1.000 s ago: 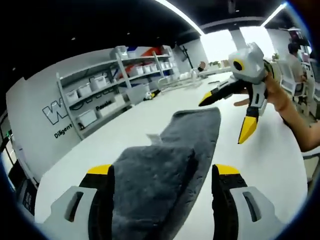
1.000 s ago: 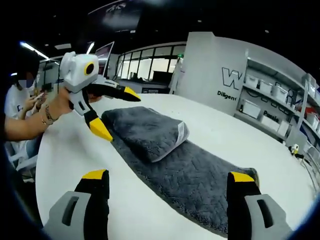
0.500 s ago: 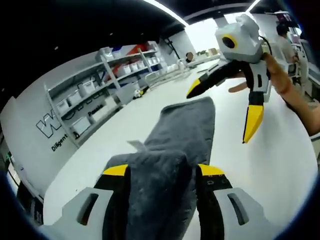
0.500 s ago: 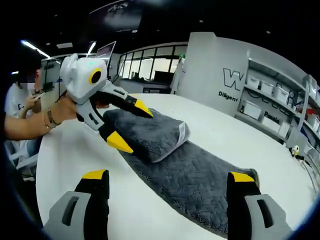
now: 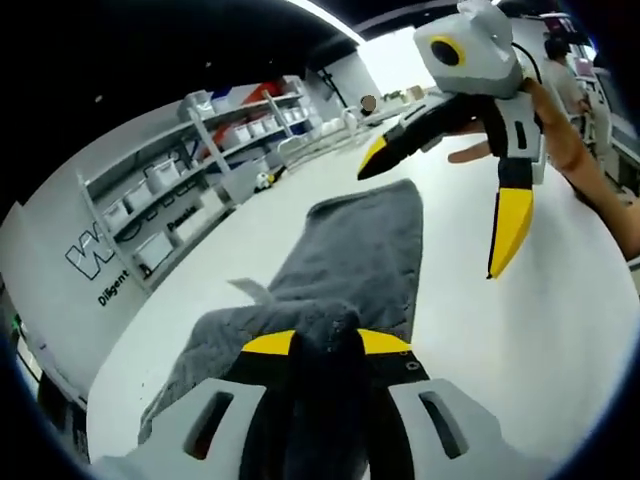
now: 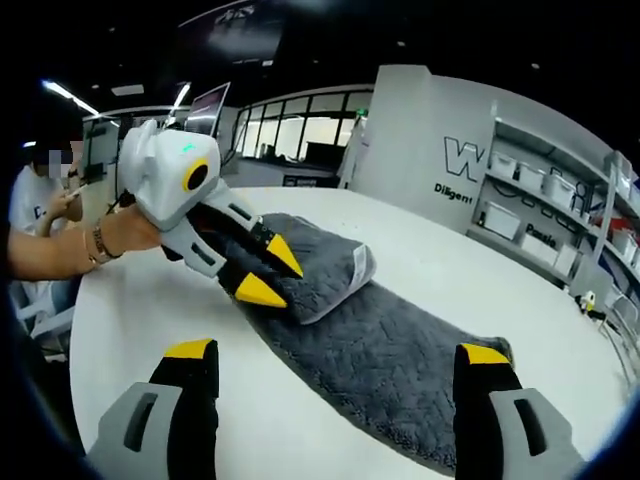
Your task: Open the folded towel by lifting each exposed corner and separating the folded layers until the towel lies flat within the target outline without major curled edges
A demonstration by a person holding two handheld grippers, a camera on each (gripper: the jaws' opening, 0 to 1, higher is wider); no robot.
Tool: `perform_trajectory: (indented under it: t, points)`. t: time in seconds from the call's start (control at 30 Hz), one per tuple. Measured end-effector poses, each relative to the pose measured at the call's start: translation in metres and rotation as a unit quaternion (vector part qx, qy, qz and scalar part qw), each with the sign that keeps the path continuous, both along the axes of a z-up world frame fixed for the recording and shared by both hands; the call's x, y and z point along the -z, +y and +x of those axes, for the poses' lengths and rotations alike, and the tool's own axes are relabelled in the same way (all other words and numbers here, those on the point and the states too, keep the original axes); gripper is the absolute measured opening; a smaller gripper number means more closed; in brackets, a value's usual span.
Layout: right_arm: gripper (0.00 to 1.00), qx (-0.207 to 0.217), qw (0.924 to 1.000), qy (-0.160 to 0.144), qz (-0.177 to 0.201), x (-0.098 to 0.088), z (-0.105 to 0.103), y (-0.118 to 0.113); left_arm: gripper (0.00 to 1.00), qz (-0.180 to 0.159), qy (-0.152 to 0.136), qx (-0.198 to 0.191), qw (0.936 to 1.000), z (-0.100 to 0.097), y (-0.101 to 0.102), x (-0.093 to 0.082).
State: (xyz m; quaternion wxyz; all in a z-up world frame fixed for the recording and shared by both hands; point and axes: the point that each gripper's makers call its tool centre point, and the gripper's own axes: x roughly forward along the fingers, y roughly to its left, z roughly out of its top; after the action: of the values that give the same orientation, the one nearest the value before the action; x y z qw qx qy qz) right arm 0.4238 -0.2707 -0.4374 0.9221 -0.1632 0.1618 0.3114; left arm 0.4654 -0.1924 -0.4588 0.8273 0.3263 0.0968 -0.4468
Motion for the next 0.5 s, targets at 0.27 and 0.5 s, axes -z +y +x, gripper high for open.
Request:
perform_trajectory:
  t: [0.27,0.5]
  points:
    - [0.99,0.000,0.9999,0.005,-0.012,0.004,-0.002,-0.001,0.04,-0.024,0.001,-0.009,0.9997,0.003,0.004,-0.005]
    - [0.99,0.002,1.0000,0.002,-0.003,0.002,0.000,-0.001,0.04,-0.063,0.012,-0.029,0.9975,0.005,0.014,-0.019]
